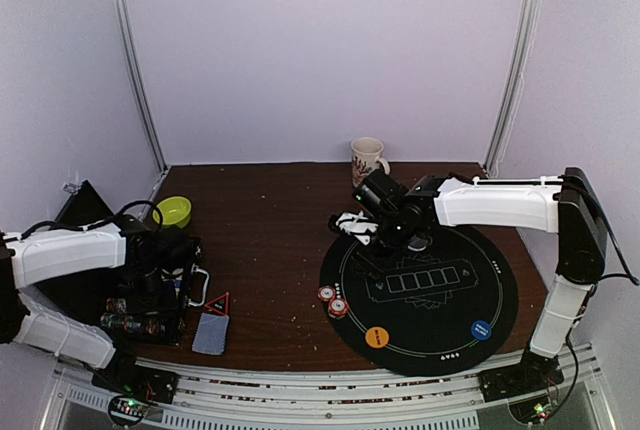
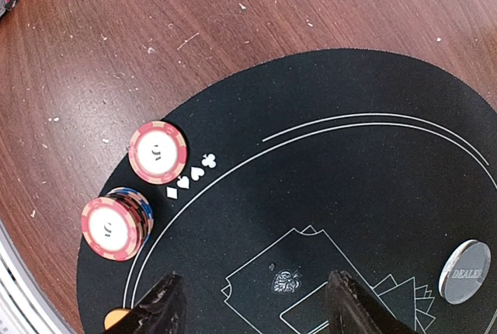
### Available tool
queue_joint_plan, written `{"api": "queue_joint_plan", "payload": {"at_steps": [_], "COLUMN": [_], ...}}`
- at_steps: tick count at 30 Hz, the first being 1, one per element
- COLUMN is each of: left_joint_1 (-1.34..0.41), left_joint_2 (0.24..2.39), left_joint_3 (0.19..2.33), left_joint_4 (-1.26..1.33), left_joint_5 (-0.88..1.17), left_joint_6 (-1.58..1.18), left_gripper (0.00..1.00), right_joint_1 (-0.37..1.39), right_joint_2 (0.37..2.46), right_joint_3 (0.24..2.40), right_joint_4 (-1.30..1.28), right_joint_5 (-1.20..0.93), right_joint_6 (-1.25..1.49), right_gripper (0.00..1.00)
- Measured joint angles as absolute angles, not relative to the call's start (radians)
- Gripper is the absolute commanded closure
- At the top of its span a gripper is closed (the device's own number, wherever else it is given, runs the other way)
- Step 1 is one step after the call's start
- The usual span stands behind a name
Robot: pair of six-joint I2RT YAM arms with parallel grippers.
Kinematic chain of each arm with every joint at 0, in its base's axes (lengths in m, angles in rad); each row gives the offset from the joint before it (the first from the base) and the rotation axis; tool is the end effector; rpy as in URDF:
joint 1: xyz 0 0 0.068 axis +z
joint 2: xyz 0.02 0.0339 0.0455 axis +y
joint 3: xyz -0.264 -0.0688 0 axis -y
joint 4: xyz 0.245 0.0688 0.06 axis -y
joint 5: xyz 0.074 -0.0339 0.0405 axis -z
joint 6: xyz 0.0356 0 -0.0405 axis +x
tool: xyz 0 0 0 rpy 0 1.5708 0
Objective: Distribute texas hold em gaming equipment
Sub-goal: Pick up the pile of poker chips from the chip case.
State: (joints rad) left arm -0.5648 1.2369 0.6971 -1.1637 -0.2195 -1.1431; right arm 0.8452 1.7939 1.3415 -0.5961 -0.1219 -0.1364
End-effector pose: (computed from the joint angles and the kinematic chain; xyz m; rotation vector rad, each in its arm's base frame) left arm 0.1394 -0.0791 0.1807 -0.8456 2.9207 0.3724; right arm 0.2486 0.2868 0.2231 -1.2945 2.3301 0.3997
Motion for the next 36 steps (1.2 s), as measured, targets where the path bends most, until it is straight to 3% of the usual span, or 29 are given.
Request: {"api": "queue_joint_plan", "payload": {"at_steps": [23,36], "left_joint_1": [-0.606,-0.537], "left_joint_2": [1.336,1.302], "left_joint_3": [0.812,0.753], "left_joint_4": [-1.198,-1.194], "left_joint_5": [-0.247,-0.21], "left_joint_6": [-1.09,-1.034], "left_gripper": [0.45,0.49], "right_joint_1": [0.846,0.846], "right_joint_2": [1.803,1.803], "right_joint_3": [1.341,1.341], "right_joint_4": [-0.617,-0.621], "right_joint_5": [-0.165,-0.168], "right_joint_6": [-0.155,-0.155], "right_gripper": [0.36,0.36]}}
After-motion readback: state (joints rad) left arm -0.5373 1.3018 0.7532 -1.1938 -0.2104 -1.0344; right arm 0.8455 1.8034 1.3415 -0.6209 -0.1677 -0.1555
